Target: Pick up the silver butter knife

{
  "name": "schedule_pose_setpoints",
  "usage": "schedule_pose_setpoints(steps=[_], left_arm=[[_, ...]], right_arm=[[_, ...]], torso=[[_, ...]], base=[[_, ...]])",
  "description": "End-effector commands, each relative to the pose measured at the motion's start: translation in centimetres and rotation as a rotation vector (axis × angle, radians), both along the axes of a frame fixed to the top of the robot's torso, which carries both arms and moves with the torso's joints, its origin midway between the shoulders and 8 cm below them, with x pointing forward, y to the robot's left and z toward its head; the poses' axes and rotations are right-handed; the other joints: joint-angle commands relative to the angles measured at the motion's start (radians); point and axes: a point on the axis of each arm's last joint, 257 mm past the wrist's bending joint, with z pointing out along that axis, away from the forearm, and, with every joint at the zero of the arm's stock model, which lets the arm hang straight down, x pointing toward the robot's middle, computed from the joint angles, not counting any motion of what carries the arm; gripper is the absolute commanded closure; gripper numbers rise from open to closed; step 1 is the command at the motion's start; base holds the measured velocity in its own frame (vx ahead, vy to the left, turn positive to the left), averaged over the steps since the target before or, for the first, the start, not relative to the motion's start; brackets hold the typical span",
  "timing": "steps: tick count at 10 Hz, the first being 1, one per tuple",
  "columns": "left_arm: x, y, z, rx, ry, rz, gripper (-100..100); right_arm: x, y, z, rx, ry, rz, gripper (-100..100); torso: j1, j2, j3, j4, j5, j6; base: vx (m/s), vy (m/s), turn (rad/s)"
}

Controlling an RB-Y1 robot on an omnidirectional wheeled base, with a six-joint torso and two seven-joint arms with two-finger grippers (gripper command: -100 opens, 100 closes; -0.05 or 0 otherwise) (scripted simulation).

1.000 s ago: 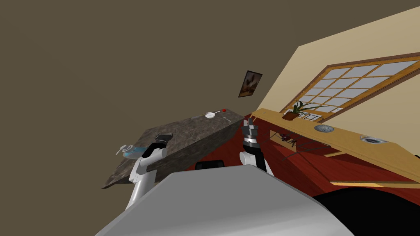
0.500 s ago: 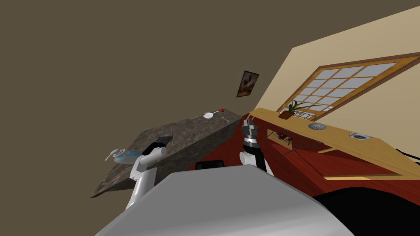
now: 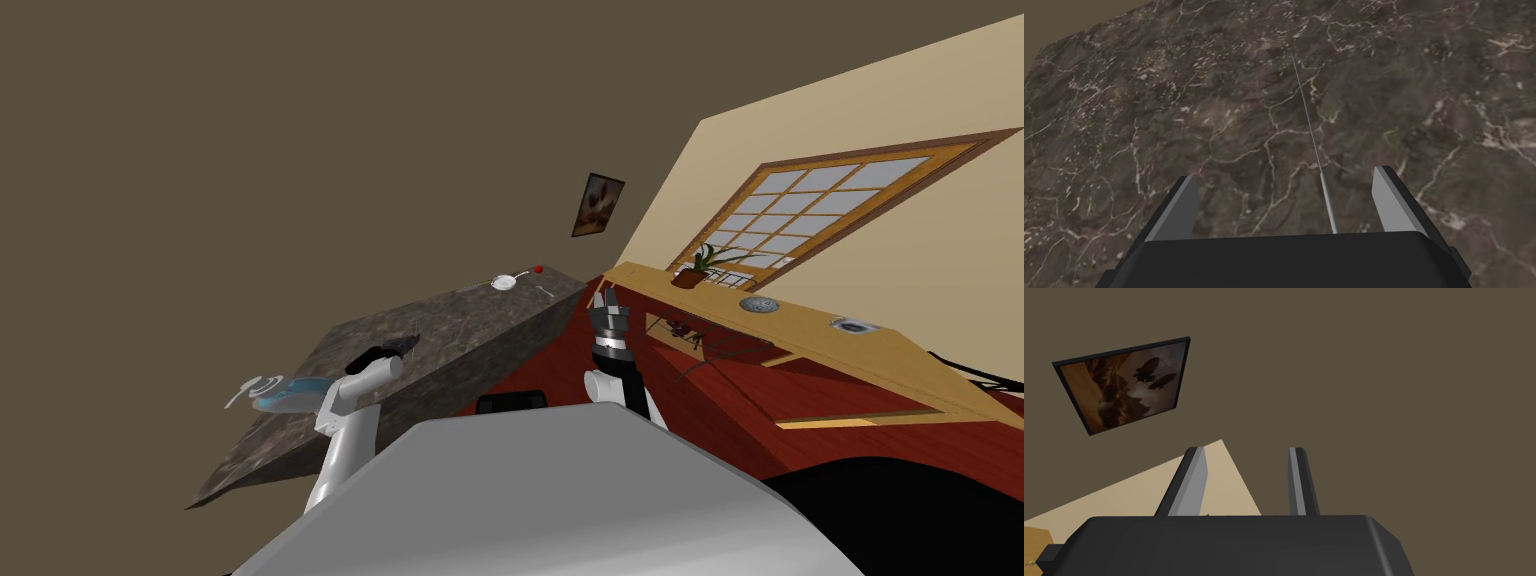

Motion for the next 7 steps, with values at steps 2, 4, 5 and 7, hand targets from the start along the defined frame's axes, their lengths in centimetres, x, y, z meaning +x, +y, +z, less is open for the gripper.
schedule_pose_setpoints(steps=[2, 4, 5, 7], left_arm=[[-0.6, 0.5, -1.2, -0.071, 0.024, 0.045, -100], [-1.1, 1.2, -2.2, -0.14, 0.047, 0.096, -100], [-1.4, 1.6, -2.5, -0.166, 0.055, 0.118, -100], [-1.8, 2.2, -2.8, -0.203, 0.066, 0.152, -100]], right_arm=[[0.0, 0.0, 0.0, 0.0, 0.0, 0.0, 0], [0.0, 0.0, 0.0, 0.0, 0.0, 0.0, 0], [0.0, 0.0, 0.0, 0.0, 0.0, 0.0, 0], [0.0, 0.0, 0.0, 0.0, 0.0, 0.0, 0]], torso=[[-0.001, 0.0, 0.0, 0.0, 0.0, 0.0], [0.0, 0.0, 0.0, 0.0, 0.0, 0.0], [0.0, 0.0, 0.0, 0.0, 0.0, 0.0], [0.0, 0.0, 0.0, 0.0, 0.0, 0.0]], base=[[0.02, -0.026, -0.056], [0.014, -0.023, -0.053], [0.021, -0.029, -0.064], [0.017, -0.024, -0.049]])
